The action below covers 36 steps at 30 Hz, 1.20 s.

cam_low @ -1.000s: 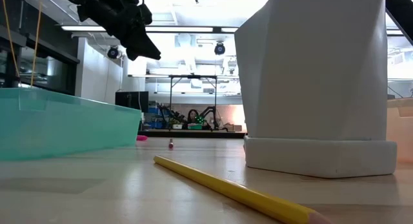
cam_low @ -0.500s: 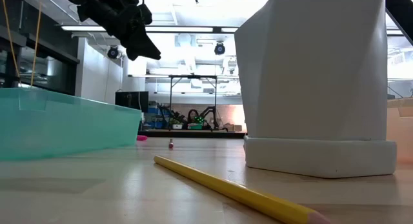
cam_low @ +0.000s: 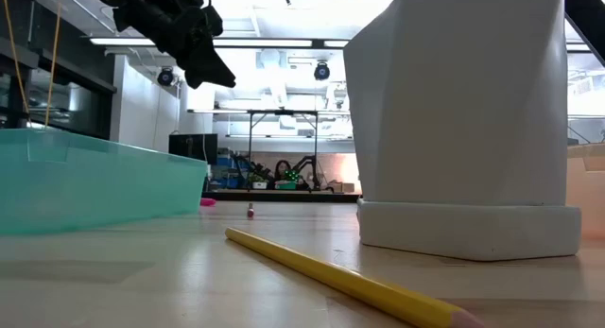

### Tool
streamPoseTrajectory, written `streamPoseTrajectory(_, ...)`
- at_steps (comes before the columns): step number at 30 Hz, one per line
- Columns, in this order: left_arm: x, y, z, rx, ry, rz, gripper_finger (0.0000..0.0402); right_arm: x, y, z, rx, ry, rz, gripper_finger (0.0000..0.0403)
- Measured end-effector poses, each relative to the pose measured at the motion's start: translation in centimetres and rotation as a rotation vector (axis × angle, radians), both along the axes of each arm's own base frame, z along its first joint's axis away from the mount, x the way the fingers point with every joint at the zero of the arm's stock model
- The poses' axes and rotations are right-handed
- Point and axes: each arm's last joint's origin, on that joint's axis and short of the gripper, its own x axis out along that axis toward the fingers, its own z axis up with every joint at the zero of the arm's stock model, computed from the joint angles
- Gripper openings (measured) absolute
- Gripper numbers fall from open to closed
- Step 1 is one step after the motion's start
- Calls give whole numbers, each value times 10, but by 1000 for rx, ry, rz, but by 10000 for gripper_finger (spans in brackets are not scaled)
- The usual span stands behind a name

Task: Sort pens & pencils
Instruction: Put the red pencil into the orange bin

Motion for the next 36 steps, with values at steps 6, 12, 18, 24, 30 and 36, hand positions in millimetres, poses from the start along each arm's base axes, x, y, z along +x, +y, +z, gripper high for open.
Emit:
streamPoseTrajectory(6,0,0,0,0,-1,-2,97,1,-1,0,-9,-8,-8,94)
streamPoseTrajectory(12,0,0,0,1,0,-2,97,1,-2,0,-19,-9,-4,94)
streamPoseTrajectory(18,0,0,0,2,0,-4,97,0,-1,0,-18,6,-3,94)
streamPoseTrajectory(24,0,0,0,2,0,-4,97,0,-1,0,-16,7,-3,94)
streamPoseTrajectory(30,0,0,0,2,0,-3,97,0,-1,0,-16,4,-3,94)
streamPoseTrajectory(36,0,0,0,2,0,-3,97,1,-1,0,-20,-6,2,94)
